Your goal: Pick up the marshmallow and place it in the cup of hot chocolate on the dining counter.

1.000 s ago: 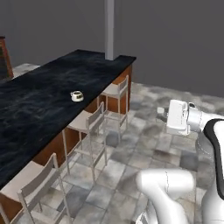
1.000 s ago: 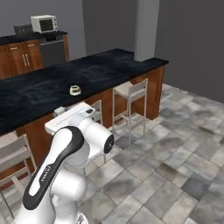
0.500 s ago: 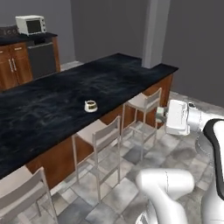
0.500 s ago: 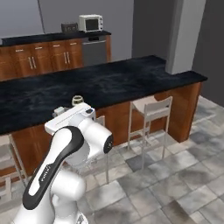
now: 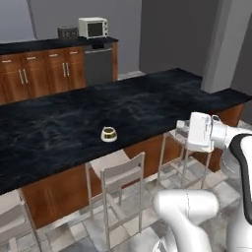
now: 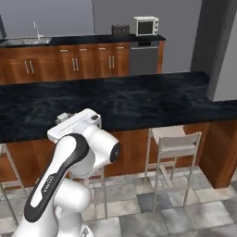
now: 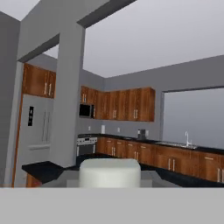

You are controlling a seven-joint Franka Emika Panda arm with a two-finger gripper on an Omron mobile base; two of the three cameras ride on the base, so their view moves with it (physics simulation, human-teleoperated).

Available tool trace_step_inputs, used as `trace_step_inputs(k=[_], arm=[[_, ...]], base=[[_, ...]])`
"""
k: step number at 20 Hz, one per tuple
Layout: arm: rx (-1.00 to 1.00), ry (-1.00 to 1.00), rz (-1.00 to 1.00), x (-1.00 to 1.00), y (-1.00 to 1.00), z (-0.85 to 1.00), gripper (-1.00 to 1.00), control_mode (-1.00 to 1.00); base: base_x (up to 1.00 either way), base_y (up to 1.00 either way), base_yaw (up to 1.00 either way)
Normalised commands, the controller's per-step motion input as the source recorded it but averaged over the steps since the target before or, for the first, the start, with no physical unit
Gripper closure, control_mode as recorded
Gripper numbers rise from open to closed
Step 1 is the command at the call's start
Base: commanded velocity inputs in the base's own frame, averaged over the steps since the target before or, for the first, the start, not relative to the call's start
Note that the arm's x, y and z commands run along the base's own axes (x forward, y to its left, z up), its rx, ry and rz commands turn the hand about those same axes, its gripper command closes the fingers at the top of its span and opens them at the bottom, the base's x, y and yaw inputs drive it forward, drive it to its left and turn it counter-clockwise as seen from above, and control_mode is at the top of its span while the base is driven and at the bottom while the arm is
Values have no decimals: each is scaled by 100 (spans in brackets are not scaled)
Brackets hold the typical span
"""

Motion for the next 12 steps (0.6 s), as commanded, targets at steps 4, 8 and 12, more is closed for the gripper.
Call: trace_step_inputs(k=[4,8,12], arm=[[0,0,0,0,0,0,100,100],[0,0,0,0,0,0,100,100],[0,0,0,0,0,0,100,100]], base=[[95,-7,55],[78,-1,54],[35,10,39]])
